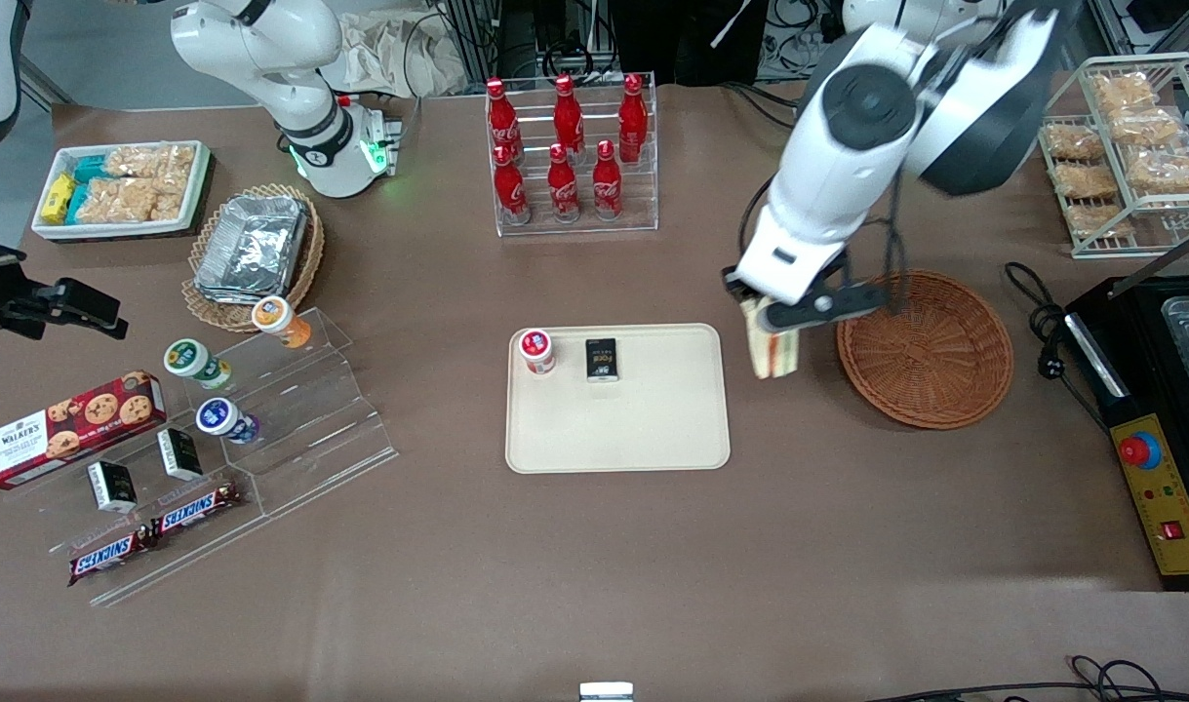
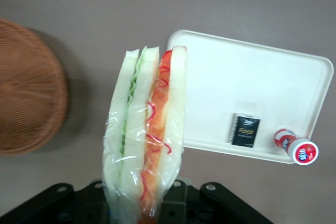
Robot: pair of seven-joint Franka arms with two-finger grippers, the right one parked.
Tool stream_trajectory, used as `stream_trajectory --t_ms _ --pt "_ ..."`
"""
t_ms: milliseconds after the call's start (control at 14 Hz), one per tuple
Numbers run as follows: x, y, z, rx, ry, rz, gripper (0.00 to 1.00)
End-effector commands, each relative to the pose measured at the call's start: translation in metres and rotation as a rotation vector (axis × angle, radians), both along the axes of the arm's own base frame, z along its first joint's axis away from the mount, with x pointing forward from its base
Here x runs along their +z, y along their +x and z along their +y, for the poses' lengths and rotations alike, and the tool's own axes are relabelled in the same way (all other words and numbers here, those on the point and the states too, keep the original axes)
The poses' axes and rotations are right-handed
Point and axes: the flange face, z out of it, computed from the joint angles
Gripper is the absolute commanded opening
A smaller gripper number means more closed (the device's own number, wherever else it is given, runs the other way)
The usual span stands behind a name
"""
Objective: Place sandwich from basket to tray
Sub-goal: 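Carry the sandwich to the cream tray and lower it beside the packet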
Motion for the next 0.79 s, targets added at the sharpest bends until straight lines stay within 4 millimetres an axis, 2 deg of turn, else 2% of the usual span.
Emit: stream_trajectory --t_ms 0,143,214,357,500,714 --pt "-0.07 0.019 -0.037 -0.07 -0.06 0.044 0.0" --pt "-0.128 0.025 -0.054 -0.132 -0.024 0.032 0.0" --pt "-0.158 0.028 -0.055 -0.163 0.002 0.039 0.0" --pt "-0.205 0.03 -0.056 -0.211 0.038 0.05 0.0" --pt "-0.238 0.026 -0.063 -0.253 0.058 0.04 0.0" --pt "-0.263 0.023 -0.067 -0.287 0.075 0.038 0.0"
